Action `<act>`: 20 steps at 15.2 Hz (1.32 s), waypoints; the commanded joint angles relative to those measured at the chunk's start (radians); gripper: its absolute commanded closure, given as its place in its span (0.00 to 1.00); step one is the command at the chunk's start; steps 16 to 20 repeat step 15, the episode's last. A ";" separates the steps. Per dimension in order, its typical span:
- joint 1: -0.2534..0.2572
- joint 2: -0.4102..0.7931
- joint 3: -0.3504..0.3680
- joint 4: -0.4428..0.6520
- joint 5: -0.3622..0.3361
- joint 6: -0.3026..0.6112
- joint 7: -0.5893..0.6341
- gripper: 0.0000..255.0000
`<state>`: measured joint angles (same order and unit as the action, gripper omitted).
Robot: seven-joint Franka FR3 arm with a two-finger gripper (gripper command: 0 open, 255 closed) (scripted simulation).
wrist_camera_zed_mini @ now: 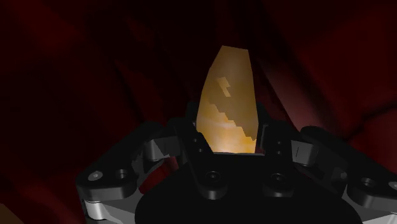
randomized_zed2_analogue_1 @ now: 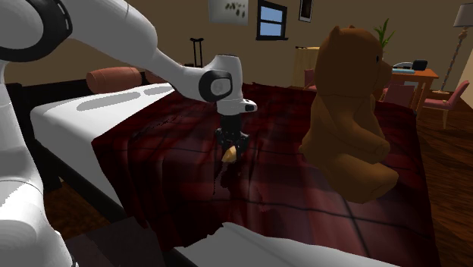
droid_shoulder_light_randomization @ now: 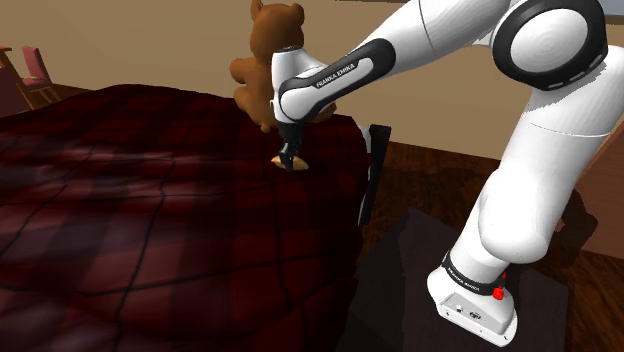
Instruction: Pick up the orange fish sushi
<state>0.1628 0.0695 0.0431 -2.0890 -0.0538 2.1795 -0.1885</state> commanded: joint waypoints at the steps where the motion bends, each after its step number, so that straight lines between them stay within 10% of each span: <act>1: 0.000 -0.012 0.000 0.011 0.001 -0.024 -0.001 1.00; 20: 0.001 -0.065 0.001 0.115 0.008 -0.180 -0.010 1.00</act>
